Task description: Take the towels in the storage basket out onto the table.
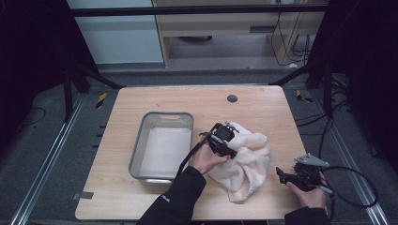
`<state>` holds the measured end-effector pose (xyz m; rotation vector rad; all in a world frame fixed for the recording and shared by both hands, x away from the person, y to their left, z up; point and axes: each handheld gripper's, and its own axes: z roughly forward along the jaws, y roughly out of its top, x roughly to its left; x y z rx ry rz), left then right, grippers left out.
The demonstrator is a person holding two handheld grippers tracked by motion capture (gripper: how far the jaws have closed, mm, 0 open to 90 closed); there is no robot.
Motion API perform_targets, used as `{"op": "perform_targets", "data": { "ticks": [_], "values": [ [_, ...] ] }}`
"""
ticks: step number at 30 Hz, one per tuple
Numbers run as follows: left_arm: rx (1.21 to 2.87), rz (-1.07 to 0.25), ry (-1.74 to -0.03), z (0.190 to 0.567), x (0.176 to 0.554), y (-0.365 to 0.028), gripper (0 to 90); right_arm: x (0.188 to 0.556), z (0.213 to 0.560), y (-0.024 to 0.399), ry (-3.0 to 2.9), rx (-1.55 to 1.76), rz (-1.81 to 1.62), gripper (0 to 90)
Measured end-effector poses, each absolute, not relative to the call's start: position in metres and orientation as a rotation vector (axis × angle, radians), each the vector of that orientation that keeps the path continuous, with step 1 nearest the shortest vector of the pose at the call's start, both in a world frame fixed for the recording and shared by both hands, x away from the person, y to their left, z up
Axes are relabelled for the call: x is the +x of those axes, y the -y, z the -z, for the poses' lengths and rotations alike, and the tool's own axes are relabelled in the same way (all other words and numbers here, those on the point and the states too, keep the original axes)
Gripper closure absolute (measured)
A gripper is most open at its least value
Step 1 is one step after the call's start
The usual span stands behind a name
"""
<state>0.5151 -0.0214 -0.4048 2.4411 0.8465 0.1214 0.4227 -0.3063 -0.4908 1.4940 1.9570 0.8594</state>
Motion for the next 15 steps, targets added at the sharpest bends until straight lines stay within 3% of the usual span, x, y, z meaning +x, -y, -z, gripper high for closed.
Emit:
{"op": "perform_targets", "data": {
  "ticks": [15],
  "values": [
    [2.402, -0.169, -0.769, 0.4003, 0.5072, 0.0157, 28.1, 0.4228, 0.4909, 0.3069, -1.956, 1.498, -0.86, 11.3]
  ]
}}
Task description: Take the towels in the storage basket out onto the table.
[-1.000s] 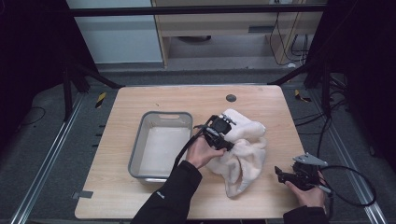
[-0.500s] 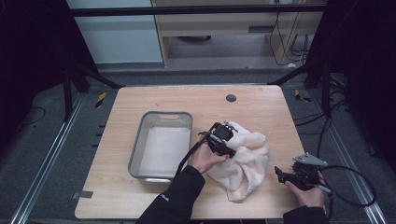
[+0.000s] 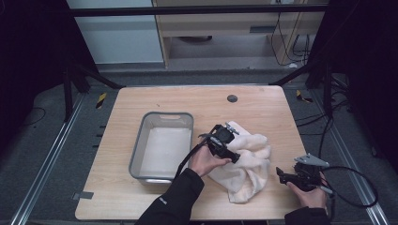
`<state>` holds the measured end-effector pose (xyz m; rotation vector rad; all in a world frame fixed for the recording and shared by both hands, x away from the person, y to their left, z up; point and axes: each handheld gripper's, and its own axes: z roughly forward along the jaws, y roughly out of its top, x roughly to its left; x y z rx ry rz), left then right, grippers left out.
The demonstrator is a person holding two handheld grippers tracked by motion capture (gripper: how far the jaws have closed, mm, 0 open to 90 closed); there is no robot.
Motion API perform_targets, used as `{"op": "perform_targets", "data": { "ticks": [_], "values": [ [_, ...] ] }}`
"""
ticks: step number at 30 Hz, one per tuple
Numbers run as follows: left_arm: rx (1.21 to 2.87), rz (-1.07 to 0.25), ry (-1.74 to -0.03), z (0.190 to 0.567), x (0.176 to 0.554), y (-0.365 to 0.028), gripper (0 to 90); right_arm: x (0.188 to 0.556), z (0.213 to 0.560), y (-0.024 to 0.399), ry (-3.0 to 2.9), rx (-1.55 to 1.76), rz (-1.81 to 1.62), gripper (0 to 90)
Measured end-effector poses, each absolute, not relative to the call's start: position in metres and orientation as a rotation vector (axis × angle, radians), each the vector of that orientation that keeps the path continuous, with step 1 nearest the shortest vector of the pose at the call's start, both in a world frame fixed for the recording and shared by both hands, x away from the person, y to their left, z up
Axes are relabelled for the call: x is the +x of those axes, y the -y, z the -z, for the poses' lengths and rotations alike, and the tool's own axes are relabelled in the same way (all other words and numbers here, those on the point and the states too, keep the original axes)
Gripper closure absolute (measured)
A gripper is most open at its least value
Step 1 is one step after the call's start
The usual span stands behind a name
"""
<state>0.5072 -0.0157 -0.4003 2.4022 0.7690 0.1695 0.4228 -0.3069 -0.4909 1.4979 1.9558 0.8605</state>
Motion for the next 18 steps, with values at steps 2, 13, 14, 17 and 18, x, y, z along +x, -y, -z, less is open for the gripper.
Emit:
{"op": "perform_targets", "data": {
  "ticks": [2, 13, 14, 17, 18],
  "values": [
    [2.391, -0.174, -0.763, 0.396, 0.506, 0.013, 26.2, 0.423, 0.491, 0.307, -1.954, 1.499, -0.861, 11.0],
    [2.305, -0.212, -0.752, 0.372, 0.496, -0.013, 22.0, 0.423, 0.49, 0.307, -1.953, 1.505, -0.869, 9.7],
    [2.298, -0.217, -0.751, 0.37, 0.495, -0.015, 22.0, 0.423, 0.49, 0.307, -1.953, 1.504, -0.869, 9.6],
    [2.281, -0.231, -0.747, 0.365, 0.493, -0.023, 22.3, 0.422, 0.49, 0.307, -1.947, 1.512, -0.874, 9.3],
    [2.276, -0.237, -0.747, 0.363, 0.491, -0.026, 22.3, 0.422, 0.49, 0.307, -1.947, 1.513, -0.874, 9.3]
  ]
}}
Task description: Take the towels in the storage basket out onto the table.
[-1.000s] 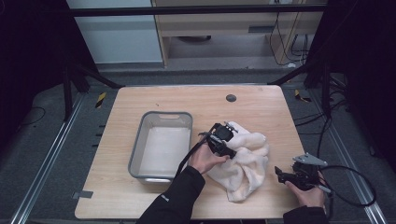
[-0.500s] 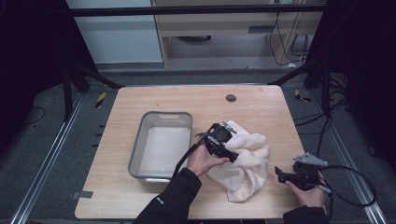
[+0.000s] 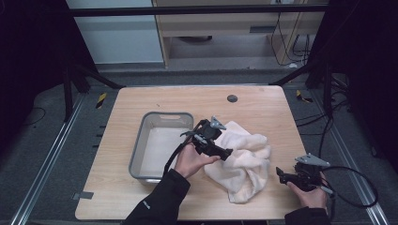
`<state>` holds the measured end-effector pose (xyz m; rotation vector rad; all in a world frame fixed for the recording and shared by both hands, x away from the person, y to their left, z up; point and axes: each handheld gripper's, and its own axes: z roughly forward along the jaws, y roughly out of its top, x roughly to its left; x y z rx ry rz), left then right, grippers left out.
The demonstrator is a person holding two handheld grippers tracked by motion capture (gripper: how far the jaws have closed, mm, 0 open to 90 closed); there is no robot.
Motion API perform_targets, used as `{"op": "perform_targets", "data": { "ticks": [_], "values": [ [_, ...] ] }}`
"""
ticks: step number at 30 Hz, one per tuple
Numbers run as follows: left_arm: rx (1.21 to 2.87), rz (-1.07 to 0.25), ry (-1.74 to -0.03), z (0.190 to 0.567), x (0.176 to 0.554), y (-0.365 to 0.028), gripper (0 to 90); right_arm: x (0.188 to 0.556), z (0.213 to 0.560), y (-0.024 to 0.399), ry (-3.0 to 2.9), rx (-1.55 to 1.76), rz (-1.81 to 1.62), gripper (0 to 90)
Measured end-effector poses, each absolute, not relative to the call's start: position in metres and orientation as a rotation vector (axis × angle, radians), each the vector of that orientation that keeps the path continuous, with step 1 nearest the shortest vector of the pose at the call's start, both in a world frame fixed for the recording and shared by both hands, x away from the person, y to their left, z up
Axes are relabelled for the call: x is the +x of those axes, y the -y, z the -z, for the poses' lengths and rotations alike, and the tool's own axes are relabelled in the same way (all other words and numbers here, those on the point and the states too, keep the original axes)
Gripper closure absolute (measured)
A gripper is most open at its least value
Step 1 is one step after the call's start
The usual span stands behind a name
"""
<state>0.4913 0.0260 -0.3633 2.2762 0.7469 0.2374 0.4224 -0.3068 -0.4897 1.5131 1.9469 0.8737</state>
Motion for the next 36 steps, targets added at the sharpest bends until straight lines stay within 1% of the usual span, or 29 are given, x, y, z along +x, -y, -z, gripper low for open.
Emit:
{"op": "perform_targets", "data": {
  "ticks": [9, 14, 21, 28, 36],
  "values": [
    [2.209, -0.275, -0.763, 0.353, 0.484, -0.054, 23.9, 0.422, 0.489, 0.307, -1.953, 1.507, -0.874, 9.6],
    [2.171, -0.308, -0.792, 0.351, 0.482, -0.075, 26.3, 0.422, 0.489, 0.306, -1.954, 1.5, -0.878, 10.6],
    [2.123, -0.358, -0.832, 0.349, 0.476, -0.105, 27.4, 0.422, 0.489, 0.306, -1.959, 1.495, -0.879, 11.4],
    [2.039, -0.417, -0.88, 0.345, 0.469, -0.145, 27.8, 0.422, 0.489, 0.306, -1.958, 1.501, -0.882, 11.5],
    [1.955, -0.468, -0.968, 0.352, 0.462, -0.197, 27.9, 0.421, 0.489, 0.305, -1.959, 1.507, -0.886, 11.5]
  ]
}}
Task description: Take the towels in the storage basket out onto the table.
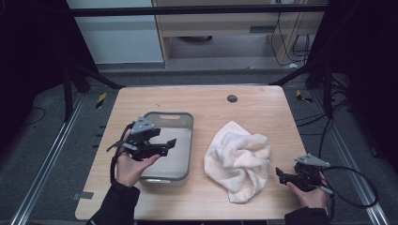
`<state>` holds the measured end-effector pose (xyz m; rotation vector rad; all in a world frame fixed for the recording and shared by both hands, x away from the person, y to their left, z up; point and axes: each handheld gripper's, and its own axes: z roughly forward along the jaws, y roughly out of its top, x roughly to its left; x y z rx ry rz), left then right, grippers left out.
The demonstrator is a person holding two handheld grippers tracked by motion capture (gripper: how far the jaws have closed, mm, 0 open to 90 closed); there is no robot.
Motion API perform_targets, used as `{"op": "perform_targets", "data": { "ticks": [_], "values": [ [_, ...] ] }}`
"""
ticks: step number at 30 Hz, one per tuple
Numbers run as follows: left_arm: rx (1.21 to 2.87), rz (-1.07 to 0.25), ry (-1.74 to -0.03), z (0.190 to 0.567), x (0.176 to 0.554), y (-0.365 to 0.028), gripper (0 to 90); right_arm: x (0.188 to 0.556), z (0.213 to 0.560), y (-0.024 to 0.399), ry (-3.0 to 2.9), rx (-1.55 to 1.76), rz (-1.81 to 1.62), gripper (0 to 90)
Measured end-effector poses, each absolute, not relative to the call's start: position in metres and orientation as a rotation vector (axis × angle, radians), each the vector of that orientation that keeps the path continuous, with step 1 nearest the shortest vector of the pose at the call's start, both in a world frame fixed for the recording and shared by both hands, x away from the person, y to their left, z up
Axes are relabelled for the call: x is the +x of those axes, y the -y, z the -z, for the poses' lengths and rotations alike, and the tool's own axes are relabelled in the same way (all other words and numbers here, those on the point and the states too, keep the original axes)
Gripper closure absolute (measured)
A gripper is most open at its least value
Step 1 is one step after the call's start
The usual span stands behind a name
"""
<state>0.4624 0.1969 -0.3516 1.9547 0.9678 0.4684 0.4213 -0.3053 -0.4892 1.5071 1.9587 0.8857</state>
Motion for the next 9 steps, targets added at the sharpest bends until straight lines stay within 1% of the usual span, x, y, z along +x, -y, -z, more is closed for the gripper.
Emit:
{"op": "perform_targets", "data": {
  "ticks": [5, 9],
  "values": [
    [1.901, -0.492, -1.035, 0.361, 0.457, -0.229, 27.9, 0.421, 0.489, 0.305, -1.958, 1.509, -0.89, 11.7],
    [1.843, -0.543, -1.086, 0.369, 0.453, -0.254, 27.3, 0.421, 0.49, 0.306, -1.959, 1.505, -0.886, 11.8]
  ]
}}
